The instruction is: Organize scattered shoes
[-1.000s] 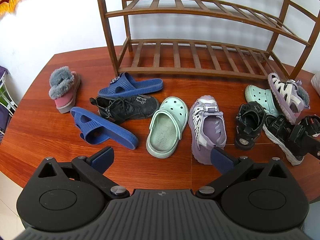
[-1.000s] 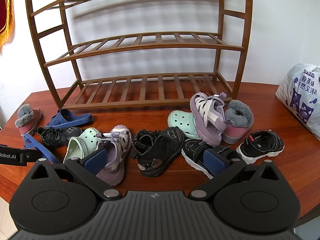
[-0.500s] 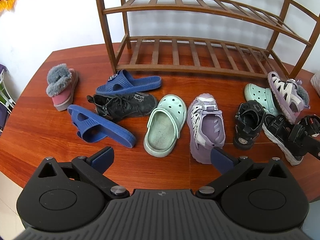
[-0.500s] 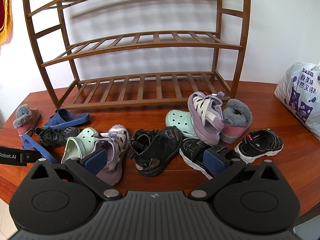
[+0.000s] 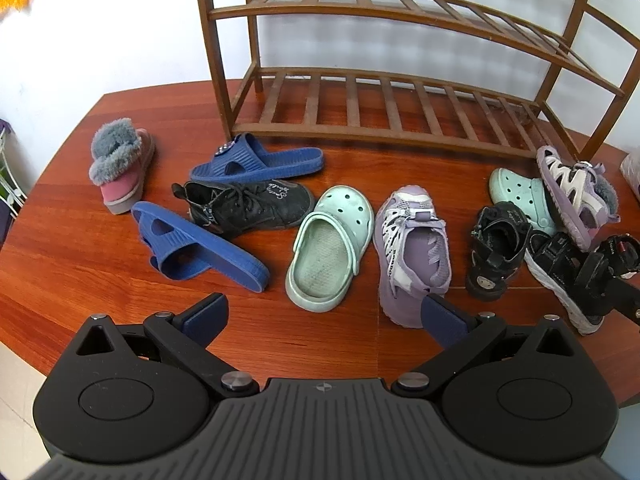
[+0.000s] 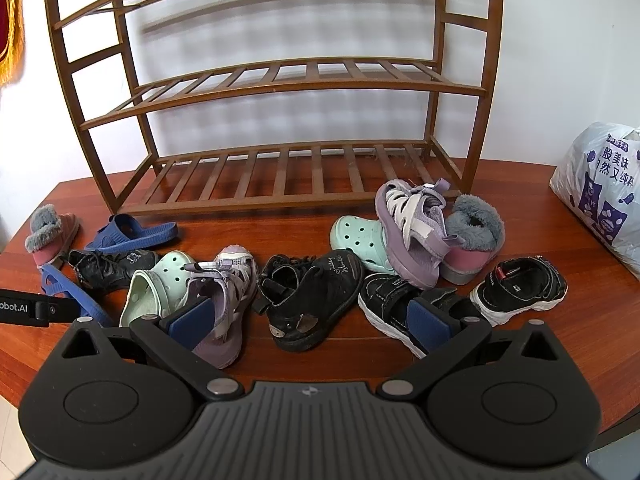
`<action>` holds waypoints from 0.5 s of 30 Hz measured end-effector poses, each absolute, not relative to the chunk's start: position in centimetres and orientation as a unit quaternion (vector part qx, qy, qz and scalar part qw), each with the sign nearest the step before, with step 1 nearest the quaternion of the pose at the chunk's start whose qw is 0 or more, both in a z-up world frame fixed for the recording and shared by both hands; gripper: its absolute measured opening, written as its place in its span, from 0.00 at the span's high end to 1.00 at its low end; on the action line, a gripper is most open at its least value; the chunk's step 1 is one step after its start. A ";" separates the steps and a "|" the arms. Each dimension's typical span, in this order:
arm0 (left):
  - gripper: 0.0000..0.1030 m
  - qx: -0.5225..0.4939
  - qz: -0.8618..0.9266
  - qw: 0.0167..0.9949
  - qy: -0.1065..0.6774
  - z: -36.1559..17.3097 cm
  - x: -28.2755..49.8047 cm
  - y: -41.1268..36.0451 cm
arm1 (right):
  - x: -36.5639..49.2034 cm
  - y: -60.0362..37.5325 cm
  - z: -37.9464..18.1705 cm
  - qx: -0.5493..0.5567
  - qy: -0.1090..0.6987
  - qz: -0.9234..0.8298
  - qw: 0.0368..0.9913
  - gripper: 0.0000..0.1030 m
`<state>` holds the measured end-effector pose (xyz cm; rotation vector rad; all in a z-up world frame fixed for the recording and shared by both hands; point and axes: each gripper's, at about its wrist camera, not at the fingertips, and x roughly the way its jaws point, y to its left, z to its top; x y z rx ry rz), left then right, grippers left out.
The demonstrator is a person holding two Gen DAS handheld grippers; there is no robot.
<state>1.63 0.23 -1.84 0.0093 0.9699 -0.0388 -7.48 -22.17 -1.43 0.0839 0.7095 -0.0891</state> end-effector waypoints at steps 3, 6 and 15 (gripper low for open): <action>0.00 -0.001 -0.010 0.886 0.464 -2.0 1.4 0.7 | -7.4 -22.2 -1.6 0.041 0.350 -0.043 0.935 0.00; 0.00 -0.006 0.003 0.887 0.462 -2.3 1.2 1.4 | -7.0 -21.9 -1.6 0.039 0.350 -0.035 0.935 0.00; 0.00 -0.032 0.062 0.883 0.464 -3.7 0.8 5.3 | -5.9 -20.8 -1.8 0.034 0.348 -0.012 0.937 0.00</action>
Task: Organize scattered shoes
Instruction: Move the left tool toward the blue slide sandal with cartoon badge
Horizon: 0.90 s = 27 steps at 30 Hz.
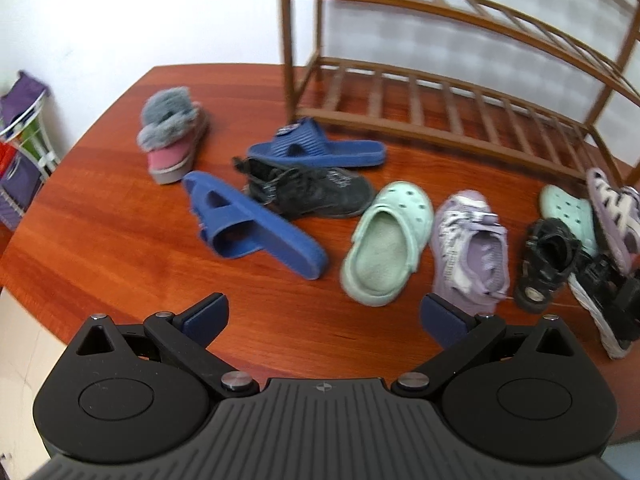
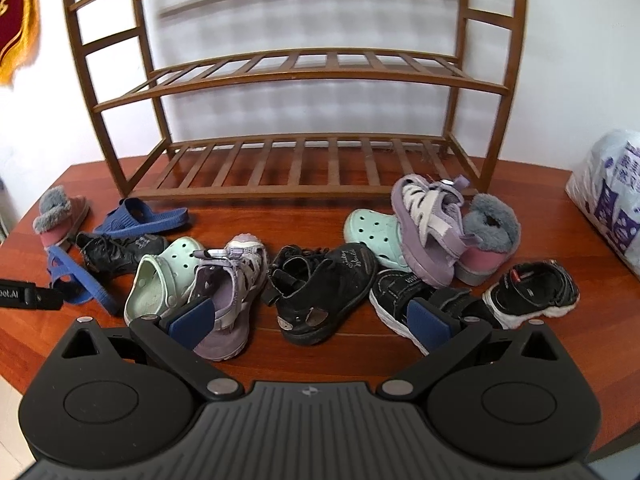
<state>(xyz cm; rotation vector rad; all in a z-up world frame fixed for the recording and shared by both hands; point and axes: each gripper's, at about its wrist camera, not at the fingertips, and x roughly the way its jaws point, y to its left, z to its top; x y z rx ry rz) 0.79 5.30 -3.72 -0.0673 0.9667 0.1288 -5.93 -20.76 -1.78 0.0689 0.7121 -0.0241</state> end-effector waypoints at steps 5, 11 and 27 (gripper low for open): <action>0.00 -0.048 0.108 0.876 0.468 -4.8 0.7 7.3 | -5.3 -20.1 -1.9 0.031 0.348 0.001 0.937 0.00; 0.00 -0.078 0.144 0.872 0.462 -5.4 0.8 10.4 | -4.6 -19.4 -2.0 0.027 0.346 0.017 0.938 0.00; 0.01 -0.069 0.132 0.875 0.460 -9.1 3.9 18.6 | -4.2 -14.8 -1.7 0.034 0.342 -0.009 0.939 0.00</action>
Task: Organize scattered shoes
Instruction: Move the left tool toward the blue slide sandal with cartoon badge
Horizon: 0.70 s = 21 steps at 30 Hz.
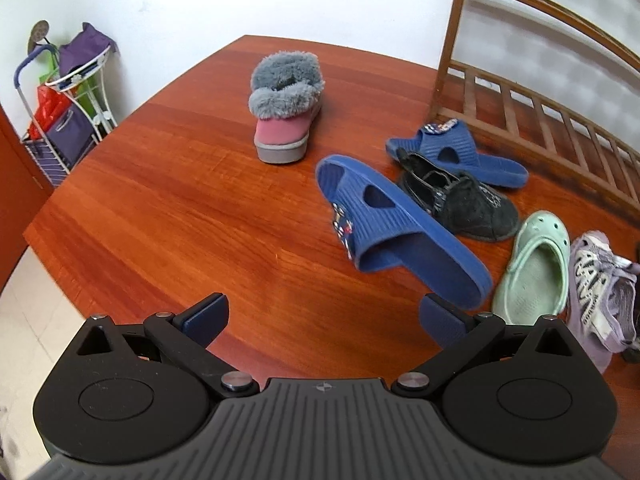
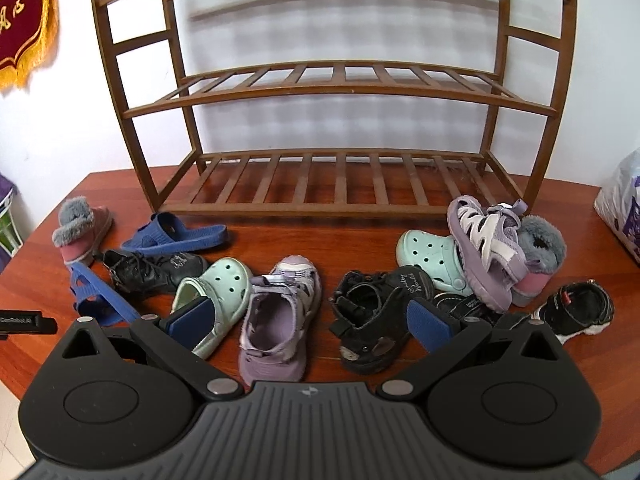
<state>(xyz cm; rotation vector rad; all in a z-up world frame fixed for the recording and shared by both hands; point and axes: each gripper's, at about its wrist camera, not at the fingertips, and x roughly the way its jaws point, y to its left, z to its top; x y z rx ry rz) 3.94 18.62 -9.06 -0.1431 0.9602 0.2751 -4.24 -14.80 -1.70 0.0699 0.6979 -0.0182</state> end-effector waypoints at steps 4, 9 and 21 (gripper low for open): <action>0.10 -0.070 0.120 0.877 0.461 -10.4 5.2 19.9 | -4.8 -13.4 -1.9 0.041 0.350 -0.024 0.936 0.00; 0.24 -0.080 0.087 0.876 0.467 -12.8 6.5 20.7 | -4.6 -12.5 -2.0 0.043 0.354 -0.041 0.933 0.00; 0.70 -0.095 0.021 0.873 0.478 -16.9 9.6 21.6 | -4.3 -10.6 -2.1 0.048 0.364 -0.080 0.927 0.00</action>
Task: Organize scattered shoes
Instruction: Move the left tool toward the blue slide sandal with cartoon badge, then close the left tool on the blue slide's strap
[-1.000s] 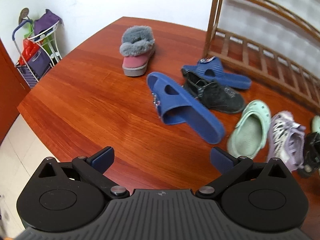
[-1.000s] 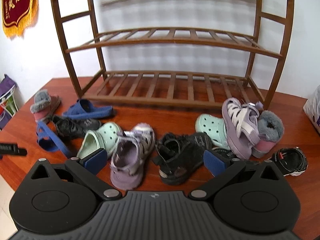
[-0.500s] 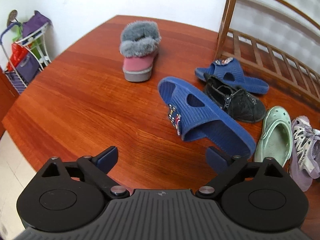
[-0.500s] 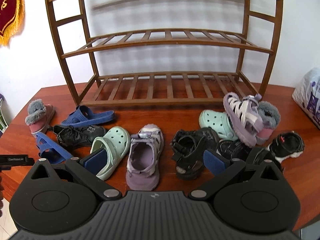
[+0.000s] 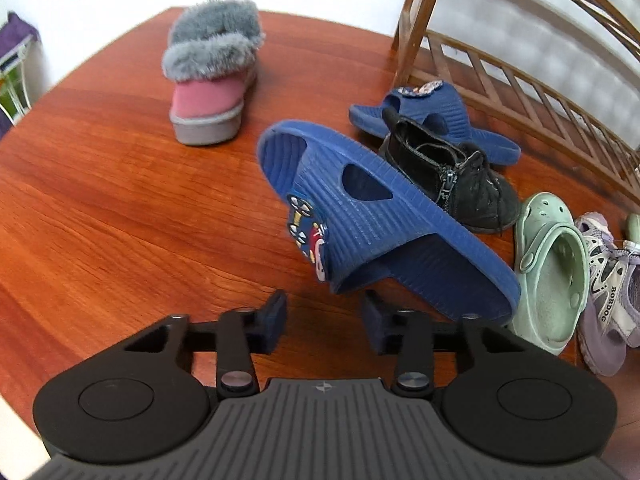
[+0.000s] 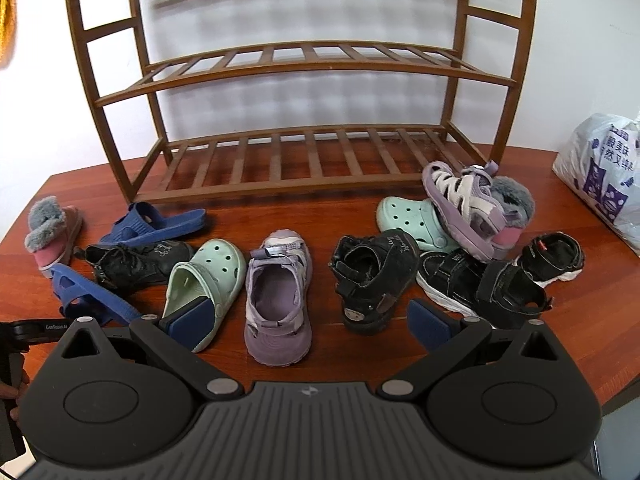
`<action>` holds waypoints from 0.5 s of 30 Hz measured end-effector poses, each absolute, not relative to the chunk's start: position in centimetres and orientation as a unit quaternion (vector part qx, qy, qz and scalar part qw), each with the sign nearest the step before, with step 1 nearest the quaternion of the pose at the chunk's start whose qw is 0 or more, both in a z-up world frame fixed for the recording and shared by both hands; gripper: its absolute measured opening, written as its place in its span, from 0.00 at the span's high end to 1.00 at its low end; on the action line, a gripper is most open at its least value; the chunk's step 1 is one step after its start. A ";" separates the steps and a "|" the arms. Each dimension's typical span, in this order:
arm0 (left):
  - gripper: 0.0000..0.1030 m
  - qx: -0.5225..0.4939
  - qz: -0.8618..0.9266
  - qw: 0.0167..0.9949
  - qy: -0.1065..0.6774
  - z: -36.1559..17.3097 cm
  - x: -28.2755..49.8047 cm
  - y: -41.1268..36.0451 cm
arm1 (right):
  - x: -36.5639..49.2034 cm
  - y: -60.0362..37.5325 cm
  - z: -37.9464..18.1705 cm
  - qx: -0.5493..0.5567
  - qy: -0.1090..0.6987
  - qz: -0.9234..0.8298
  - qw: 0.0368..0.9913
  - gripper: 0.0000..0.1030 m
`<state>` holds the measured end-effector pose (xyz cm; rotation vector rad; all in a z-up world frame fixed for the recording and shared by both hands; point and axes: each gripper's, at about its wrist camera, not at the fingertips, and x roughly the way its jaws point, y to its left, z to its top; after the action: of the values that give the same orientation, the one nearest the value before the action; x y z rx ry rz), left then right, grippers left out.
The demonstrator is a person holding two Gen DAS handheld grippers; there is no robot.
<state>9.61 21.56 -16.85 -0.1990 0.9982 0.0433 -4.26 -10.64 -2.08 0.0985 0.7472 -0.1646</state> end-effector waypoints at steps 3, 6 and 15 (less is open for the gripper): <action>0.87 -0.095 0.013 0.875 0.475 -17.0 10.1 21.7 | -4.2 -10.2 -2.1 0.049 0.367 -0.090 0.925 0.00; 0.92 -0.090 0.015 0.881 0.465 -16.7 10.2 21.9 | -4.4 -9.7 -2.5 0.049 0.368 -0.096 0.923 0.00; 0.93 -0.047 0.006 0.893 0.448 -14.8 10.3 23.0 | -3.4 -8.1 -2.6 0.054 0.367 -0.091 0.924 0.00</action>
<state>10.26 22.99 -14.79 -0.0985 0.9285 0.0129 -3.37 -8.07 -2.55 0.1099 0.7521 -0.1864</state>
